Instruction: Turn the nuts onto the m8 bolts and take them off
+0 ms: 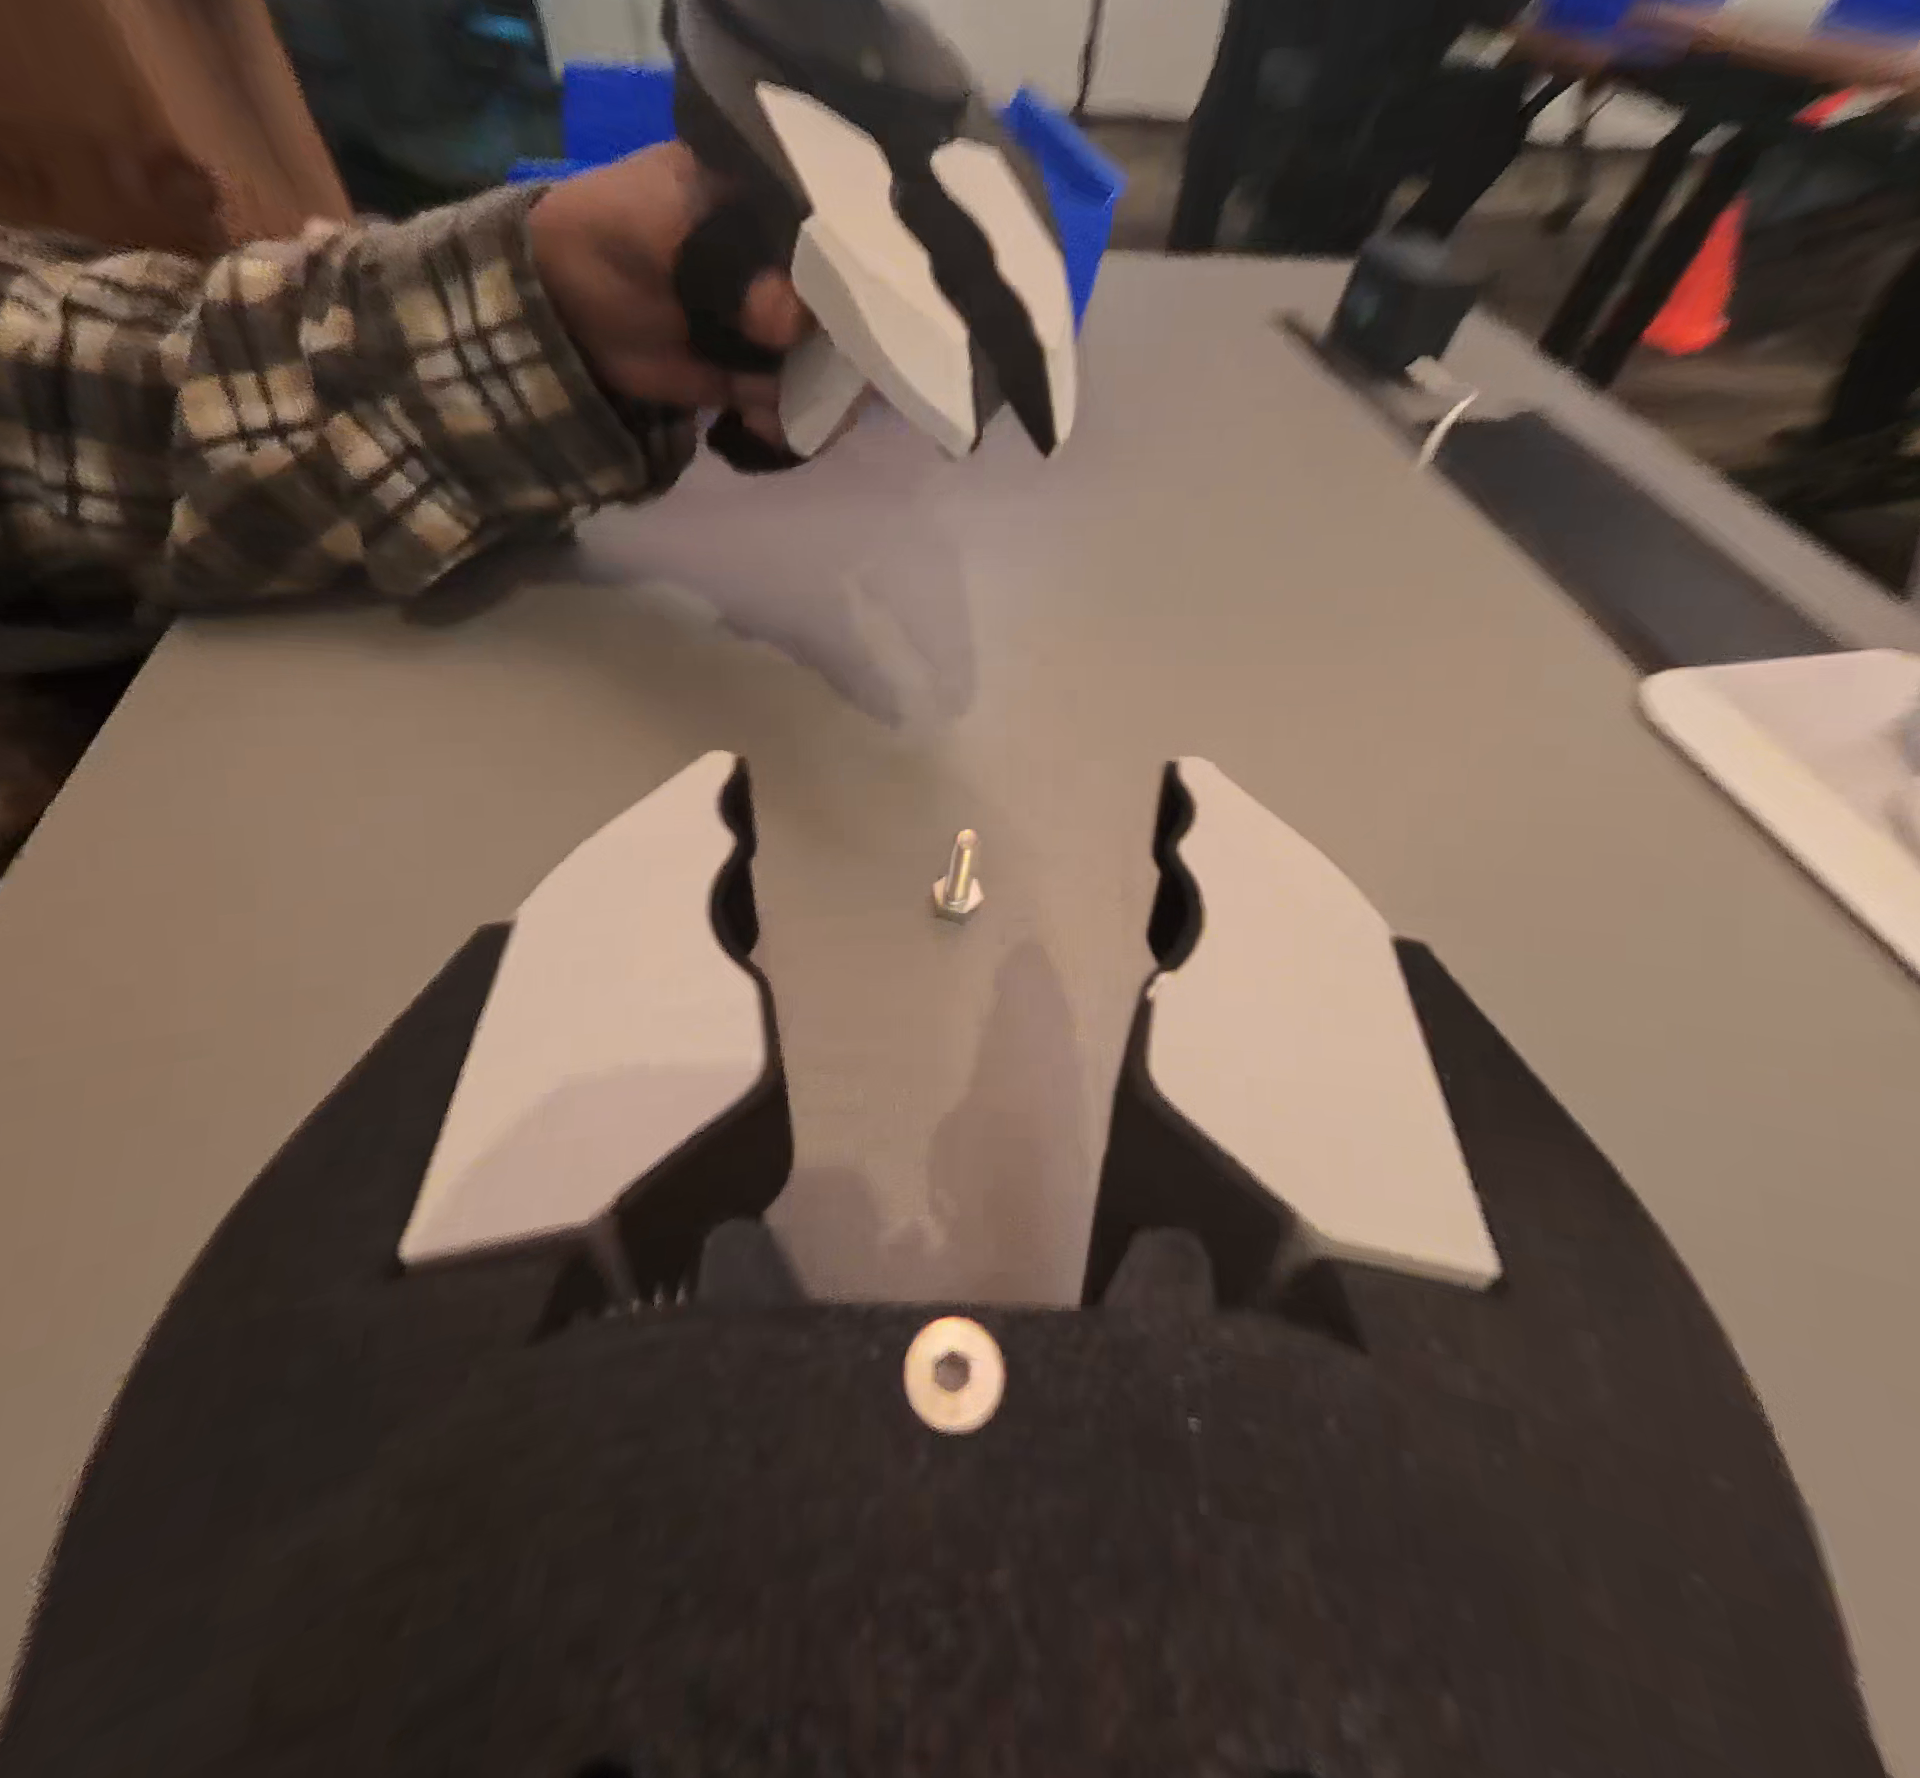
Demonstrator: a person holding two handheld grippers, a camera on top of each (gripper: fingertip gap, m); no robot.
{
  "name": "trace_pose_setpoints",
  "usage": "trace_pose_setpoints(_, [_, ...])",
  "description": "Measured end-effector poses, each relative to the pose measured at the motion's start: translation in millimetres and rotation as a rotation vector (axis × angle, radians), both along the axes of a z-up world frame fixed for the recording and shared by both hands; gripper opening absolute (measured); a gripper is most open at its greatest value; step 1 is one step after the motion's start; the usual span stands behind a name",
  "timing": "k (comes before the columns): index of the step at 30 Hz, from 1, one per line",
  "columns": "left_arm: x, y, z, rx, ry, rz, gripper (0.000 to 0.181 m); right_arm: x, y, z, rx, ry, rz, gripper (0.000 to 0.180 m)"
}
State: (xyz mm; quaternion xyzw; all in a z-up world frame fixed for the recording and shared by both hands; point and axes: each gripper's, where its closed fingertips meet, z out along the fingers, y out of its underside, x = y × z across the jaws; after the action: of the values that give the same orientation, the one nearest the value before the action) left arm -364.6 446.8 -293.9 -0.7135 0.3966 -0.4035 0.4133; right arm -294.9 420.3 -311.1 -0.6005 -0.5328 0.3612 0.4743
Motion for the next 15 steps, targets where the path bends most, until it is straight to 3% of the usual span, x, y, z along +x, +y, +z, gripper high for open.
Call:
trace_pose_setpoints(1, [0, 0, 5, 0.02, -0.003, 0.008, 0.02, 7, 0, 5, 0.029, 0.037, -0.037, 0.08])
trace_pose_setpoints(8, [-33, -38, 86, 0.242, -0.027, 0.12, 0.035, 34, -1, 10, 0.069, 0.157, -0.122, 0.079])
trace_pose_setpoints(12, [-120, -54, 105, 0.316, 0.165, 0.335, 0.042, 34, -3, 5, 0.049, 0.135, -0.108, 0.076])
trace_pose_setpoints(15, [-212, -61, 92, 0.237, 0.344, 0.534, 0.043, 31, -6, 1, 0.059, 0.103, -0.103, 0.076])
